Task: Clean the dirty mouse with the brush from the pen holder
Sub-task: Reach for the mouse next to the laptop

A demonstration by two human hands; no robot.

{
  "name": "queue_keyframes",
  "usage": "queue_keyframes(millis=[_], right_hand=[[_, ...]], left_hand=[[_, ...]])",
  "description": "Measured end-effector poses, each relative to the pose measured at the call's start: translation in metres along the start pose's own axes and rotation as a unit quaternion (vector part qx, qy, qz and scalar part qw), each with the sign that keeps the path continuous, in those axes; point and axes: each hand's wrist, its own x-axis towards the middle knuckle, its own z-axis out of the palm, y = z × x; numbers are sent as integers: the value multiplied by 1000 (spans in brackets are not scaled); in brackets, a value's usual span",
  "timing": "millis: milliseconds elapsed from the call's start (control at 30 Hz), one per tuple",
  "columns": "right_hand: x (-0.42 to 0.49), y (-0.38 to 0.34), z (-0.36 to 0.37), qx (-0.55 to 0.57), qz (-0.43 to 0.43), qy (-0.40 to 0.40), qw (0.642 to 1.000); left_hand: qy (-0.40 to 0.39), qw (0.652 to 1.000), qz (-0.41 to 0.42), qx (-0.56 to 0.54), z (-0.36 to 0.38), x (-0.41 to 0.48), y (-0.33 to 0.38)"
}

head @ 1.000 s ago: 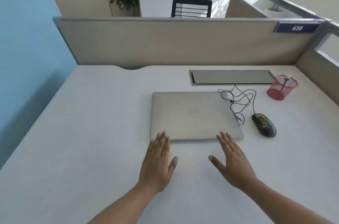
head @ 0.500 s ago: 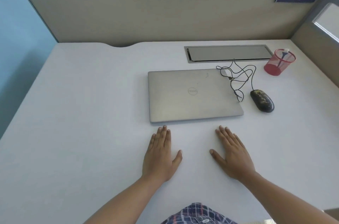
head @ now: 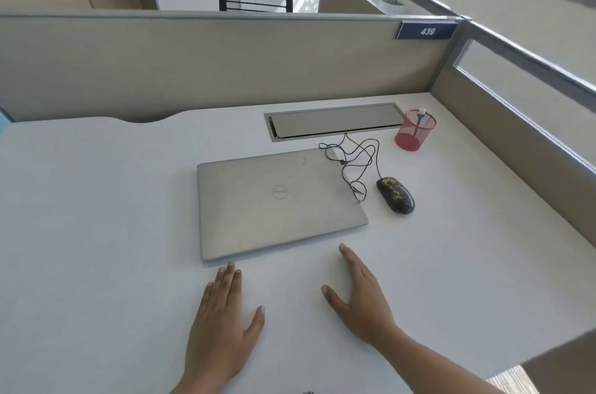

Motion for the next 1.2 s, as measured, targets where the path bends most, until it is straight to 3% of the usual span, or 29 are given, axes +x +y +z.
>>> queue_keyframes(millis=[100, 167, 233, 567, 900, 1033, 1200], right_hand=[[16, 14, -15, 227, 156, 127, 953], [30, 33, -31, 264, 211, 190, 922], [45, 56, -51, 259, 235, 208, 914], [119, 117, -97, 137, 196, 167, 956], [151, 115, -97, 79, 210, 156, 962], [157, 120, -98, 61, 197, 154, 966], [165, 124, -96, 62, 192, 160, 966]], left_hand=[[1, 1000, -6, -23, -1, 2, 3], [-1, 999, -6, -33, 1, 4, 3], [-14, 999, -12, -29, 1, 6, 5], [-1, 999, -48, 21, 3, 5, 8], [-18, 996, -82, 19, -3, 10, 18], [-36, 997, -62, 28, -8, 15, 17], [20, 999, -21, 18, -6, 20, 12]])
